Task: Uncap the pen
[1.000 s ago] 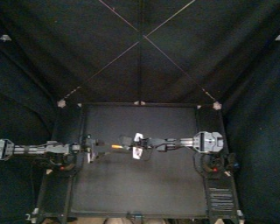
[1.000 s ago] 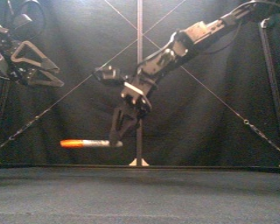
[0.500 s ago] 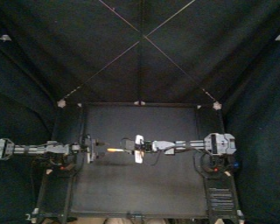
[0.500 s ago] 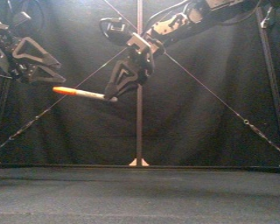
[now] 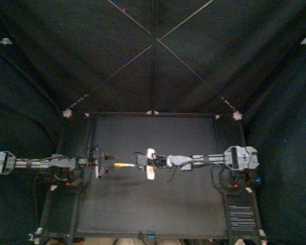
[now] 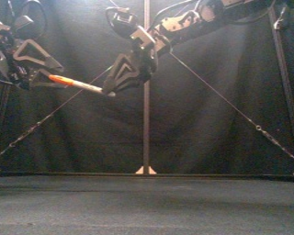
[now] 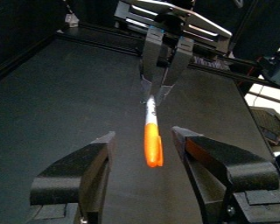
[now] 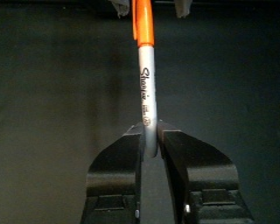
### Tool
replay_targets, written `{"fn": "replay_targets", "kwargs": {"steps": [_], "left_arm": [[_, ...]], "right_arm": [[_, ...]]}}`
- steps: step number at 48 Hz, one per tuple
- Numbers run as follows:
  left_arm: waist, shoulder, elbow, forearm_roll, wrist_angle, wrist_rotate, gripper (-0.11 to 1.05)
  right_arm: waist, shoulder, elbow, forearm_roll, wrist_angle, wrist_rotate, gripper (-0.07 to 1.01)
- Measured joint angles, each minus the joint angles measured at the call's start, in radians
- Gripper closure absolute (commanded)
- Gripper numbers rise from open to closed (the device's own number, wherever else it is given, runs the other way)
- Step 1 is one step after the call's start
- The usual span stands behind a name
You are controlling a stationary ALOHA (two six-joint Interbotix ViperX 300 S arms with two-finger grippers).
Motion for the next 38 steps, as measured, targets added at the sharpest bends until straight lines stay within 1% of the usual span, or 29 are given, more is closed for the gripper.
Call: {"fn": "replay_targets", "kwargs": {"steps": [1,2,5,6,7,9,10,15,17,18,21,23,24,25,27,28,30,34,36,38], "left_arm": [[0.0,0.0,0.002,-0.003,0.0,0.0015,0.06],[0.0,0.002,0.002,-0.003,0.0,0.0,0.06],[0.0,0.0,0.002,-0.006,0.0,0.0,0.07],[0.0,0.0,0.002,-0.008,0.002,0.0015,0.08],[0.0,0.002,0.0,-0.008,0.0,0.0,0.08],[0.0,0.002,0.0,-0.009,0.0,0.0015,0.08],[-0.002,0.0,0.0,-0.011,0.0,0.0,0.08],[-0.002,0.0,0.002,-0.011,0.0,0.0,0.08],[-0.002,0.002,0.002,-0.011,0.0,0.0015,0.09],[-0.002,0.0,0.0,-0.011,0.0,0.0,0.1],[-0.002,0.0,0.0,-0.011,0.0,0.0,0.13],[-0.002,0.0,0.0,-0.012,0.0,0.0015,0.16],[-0.002,0.0,0.002,-0.011,0.0,0.0,0.18],[0.0,0.002,0.0,-0.012,0.0,0.0015,0.21],[-0.002,0.0,0.002,-0.011,0.0,0.0015,0.26],[-0.002,0.002,0.0,-0.011,0.0,0.0,0.29],[-0.002,0.0,0.002,-0.011,0.0,0.0,0.37],[-0.005,0.002,0.002,-0.011,0.0,0.0031,0.48],[-0.006,0.0,0.002,-0.012,0.0,0.0015,0.54],[-0.006,0.0,0.0,-0.011,0.0,0.0031,0.58]], "right_arm": [[0.0,0.0,-0.002,-0.002,-0.003,-0.002,0.42],[0.0,0.002,-0.002,-0.003,-0.005,0.0,0.42],[0.002,0.0,0.0,-0.006,-0.012,-0.002,0.42],[0.002,0.002,0.0,-0.006,-0.012,0.0,0.42],[0.002,0.002,0.0,-0.006,-0.015,0.0,0.42],[0.002,0.002,-0.002,-0.008,-0.021,0.0,0.42],[0.002,0.002,0.0,-0.008,-0.023,0.0,0.42],[0.002,0.0,-0.002,-0.008,-0.034,0.0,0.42],[0.002,0.0,-0.002,-0.008,-0.037,0.0,0.42],[0.0,0.002,-0.002,-0.009,-0.037,0.0,0.42],[0.0,0.0,0.0,-0.008,-0.04,0.0,0.42],[0.0,0.0,-0.002,-0.008,-0.04,0.0,0.42],[0.002,0.0,-0.002,-0.008,-0.041,0.0,0.42],[0.002,0.0,0.0,-0.009,-0.041,0.0,0.42],[0.002,0.002,0.0,-0.009,-0.041,0.006,0.42],[0.002,0.0,-0.002,-0.009,-0.041,0.008,0.42],[0.002,0.0,0.0,-0.009,-0.041,0.006,0.42],[-0.005,-0.002,0.0,-0.009,-0.043,-0.003,0.42],[-0.003,-0.006,0.002,-0.009,-0.041,0.0,0.42],[-0.002,-0.011,0.008,-0.009,-0.043,0.002,0.42]]}}
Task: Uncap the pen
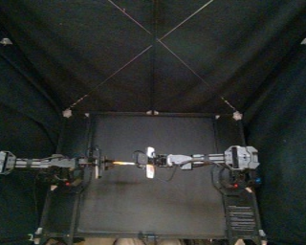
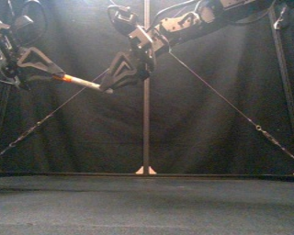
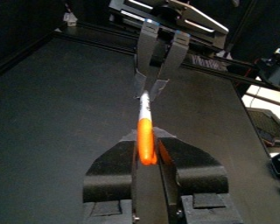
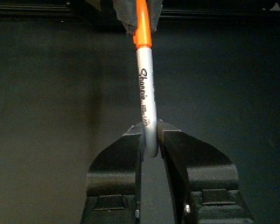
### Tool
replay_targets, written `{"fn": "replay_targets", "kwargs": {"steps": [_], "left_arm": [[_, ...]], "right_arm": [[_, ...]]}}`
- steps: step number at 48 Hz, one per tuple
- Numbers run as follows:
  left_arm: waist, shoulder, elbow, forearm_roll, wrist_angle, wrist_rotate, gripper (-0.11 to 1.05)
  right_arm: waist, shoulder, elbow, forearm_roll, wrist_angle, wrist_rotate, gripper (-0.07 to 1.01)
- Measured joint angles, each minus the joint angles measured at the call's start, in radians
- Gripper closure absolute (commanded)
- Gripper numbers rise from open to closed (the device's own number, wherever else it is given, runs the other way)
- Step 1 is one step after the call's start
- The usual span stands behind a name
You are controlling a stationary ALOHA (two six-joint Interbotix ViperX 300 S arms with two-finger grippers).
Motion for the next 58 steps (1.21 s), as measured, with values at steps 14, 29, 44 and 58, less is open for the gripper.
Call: {"fn": "replay_targets", "kwargs": {"steps": [14,29,44,58], "left_arm": [[0.0,0.002,0.0,0.003,-0.003,0.0031,0.65],[0.0,-0.002,0.0,0.018,-0.005,0.0031,0.65],[-0.003,-0.005,0.0,0.029,-0.012,0.0031,0.65],[-0.003,-0.005,0.0,0.032,-0.02,0.0031,0.65]], "right_arm": [[-0.002,-0.063,0.089,0.02,-0.032,0.003,0.42],[-0.008,-0.189,0.259,0.06,-0.161,0.005,0.43],[-0.017,-0.265,0.364,0.1,-0.198,0.003,0.43],[-0.018,-0.304,0.403,0.101,-0.236,0.003,0.43]]}}
